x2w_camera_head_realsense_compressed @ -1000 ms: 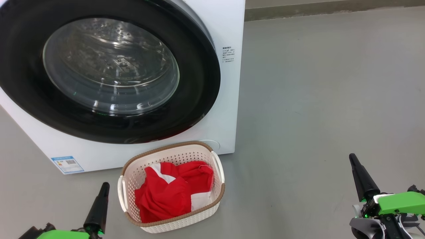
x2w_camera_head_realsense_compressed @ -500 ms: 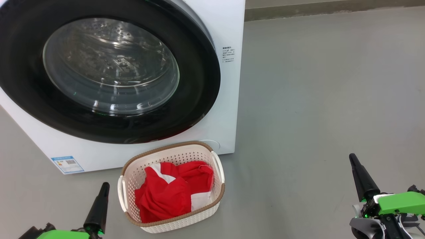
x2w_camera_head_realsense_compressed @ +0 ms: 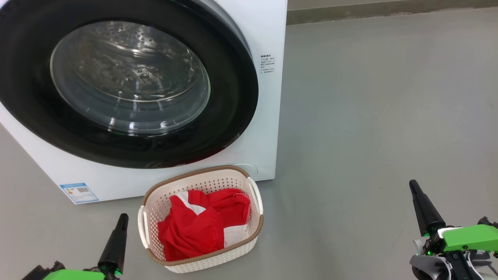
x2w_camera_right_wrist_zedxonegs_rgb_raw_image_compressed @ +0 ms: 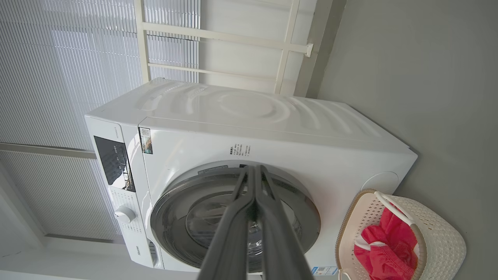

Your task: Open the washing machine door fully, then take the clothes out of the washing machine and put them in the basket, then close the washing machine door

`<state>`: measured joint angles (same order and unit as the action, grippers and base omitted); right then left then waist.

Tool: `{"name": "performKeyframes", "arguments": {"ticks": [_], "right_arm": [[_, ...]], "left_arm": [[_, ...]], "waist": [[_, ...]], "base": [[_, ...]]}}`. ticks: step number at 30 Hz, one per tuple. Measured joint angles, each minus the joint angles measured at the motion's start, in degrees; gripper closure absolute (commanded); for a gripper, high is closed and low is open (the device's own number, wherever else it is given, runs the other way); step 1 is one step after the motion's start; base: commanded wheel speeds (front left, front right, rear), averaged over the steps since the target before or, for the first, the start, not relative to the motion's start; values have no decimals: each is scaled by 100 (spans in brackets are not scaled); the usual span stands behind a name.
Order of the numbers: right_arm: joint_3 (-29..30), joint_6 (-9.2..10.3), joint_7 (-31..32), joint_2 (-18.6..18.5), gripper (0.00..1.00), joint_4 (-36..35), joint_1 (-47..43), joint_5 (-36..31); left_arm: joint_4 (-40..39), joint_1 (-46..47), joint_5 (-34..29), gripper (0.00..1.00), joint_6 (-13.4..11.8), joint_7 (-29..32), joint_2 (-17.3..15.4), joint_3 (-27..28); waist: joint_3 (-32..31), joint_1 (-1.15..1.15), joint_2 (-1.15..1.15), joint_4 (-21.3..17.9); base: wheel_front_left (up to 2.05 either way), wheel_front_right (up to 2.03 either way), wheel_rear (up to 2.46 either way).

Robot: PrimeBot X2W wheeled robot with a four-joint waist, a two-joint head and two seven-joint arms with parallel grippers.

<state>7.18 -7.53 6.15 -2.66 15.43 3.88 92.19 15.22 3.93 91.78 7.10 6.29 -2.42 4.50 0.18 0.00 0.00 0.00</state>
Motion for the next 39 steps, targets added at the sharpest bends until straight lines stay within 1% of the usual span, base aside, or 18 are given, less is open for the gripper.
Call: {"name": "performKeyframes", "arguments": {"ticks": [39], "right_arm": [[4,0,0,3,100,0,0,0]], "left_arm": [[0,0,0,100,0,1,0,0]], "waist": [[0,0,0,0]], "base": [[0,0,0]]}}
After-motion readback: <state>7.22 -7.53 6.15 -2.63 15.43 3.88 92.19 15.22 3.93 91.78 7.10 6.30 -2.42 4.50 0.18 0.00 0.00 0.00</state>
